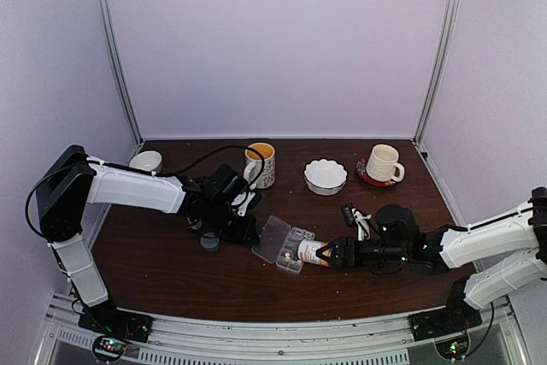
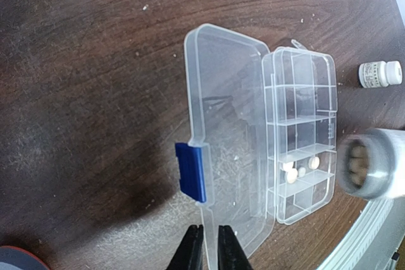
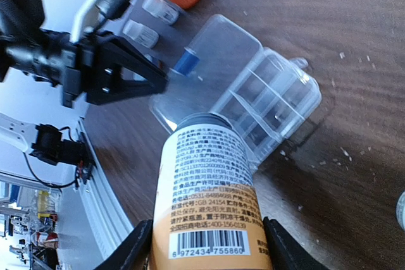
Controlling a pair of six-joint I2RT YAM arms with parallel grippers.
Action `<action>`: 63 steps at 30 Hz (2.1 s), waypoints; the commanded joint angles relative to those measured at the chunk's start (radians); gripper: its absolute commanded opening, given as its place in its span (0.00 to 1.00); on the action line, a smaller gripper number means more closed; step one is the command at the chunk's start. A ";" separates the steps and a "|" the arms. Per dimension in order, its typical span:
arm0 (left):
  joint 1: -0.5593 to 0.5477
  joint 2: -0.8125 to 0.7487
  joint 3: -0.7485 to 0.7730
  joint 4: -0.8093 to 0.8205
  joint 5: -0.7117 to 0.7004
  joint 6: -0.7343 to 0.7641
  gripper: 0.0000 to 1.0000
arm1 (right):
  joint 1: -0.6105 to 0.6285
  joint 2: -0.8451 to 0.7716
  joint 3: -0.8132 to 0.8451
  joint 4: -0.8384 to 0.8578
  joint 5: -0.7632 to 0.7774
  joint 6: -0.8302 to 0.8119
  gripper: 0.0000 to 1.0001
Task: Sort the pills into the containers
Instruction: Pour the pill into the compartment of the pill container.
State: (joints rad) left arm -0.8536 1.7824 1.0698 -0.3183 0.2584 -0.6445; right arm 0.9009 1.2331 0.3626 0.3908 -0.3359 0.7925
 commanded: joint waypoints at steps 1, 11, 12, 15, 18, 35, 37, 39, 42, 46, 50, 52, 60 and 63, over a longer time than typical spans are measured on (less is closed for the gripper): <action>-0.001 0.000 0.024 -0.004 0.004 0.017 0.12 | -0.003 0.101 -0.024 0.000 -0.014 0.001 0.00; -0.001 0.002 0.030 -0.008 0.005 0.019 0.12 | -0.003 0.016 0.026 -0.085 0.029 -0.037 0.00; -0.001 0.002 0.030 -0.009 0.003 0.020 0.12 | -0.003 0.013 0.031 -0.080 0.028 -0.038 0.00; -0.001 0.002 0.032 -0.008 0.005 0.021 0.13 | -0.003 -0.015 0.054 -0.076 0.021 -0.036 0.00; -0.001 0.002 0.032 -0.009 0.007 0.020 0.12 | -0.003 -0.064 0.054 -0.068 0.020 -0.034 0.00; -0.001 0.008 0.036 -0.012 0.008 0.022 0.12 | 0.000 0.021 0.011 -0.097 0.048 -0.030 0.00; -0.001 0.009 0.037 -0.013 0.008 0.023 0.12 | -0.001 0.009 0.021 -0.108 0.048 -0.038 0.00; -0.001 0.009 0.037 -0.012 0.008 0.022 0.12 | 0.000 0.009 0.025 -0.104 0.042 -0.038 0.00; -0.001 0.010 0.034 -0.011 0.006 0.022 0.12 | 0.000 0.005 0.030 -0.086 0.033 -0.033 0.00; -0.001 0.008 0.032 -0.011 0.008 0.021 0.12 | 0.000 -0.041 0.059 -0.101 0.025 -0.038 0.00; -0.001 0.006 0.031 -0.011 0.008 0.021 0.12 | 0.000 -0.085 0.040 -0.067 0.014 -0.035 0.00; -0.001 0.008 0.032 -0.011 0.006 0.020 0.12 | -0.002 -0.078 0.016 -0.045 0.020 -0.025 0.00; -0.001 0.012 0.033 -0.009 0.009 0.022 0.12 | 0.000 0.056 0.003 -0.104 0.032 -0.038 0.00; -0.001 0.012 0.035 -0.009 0.011 0.021 0.12 | 0.000 0.014 0.020 -0.143 0.054 -0.055 0.00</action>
State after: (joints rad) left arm -0.8536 1.7844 1.0851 -0.3389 0.2646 -0.6373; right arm 0.9009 1.2785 0.3801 0.3241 -0.3157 0.7612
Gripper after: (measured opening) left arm 0.120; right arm 0.549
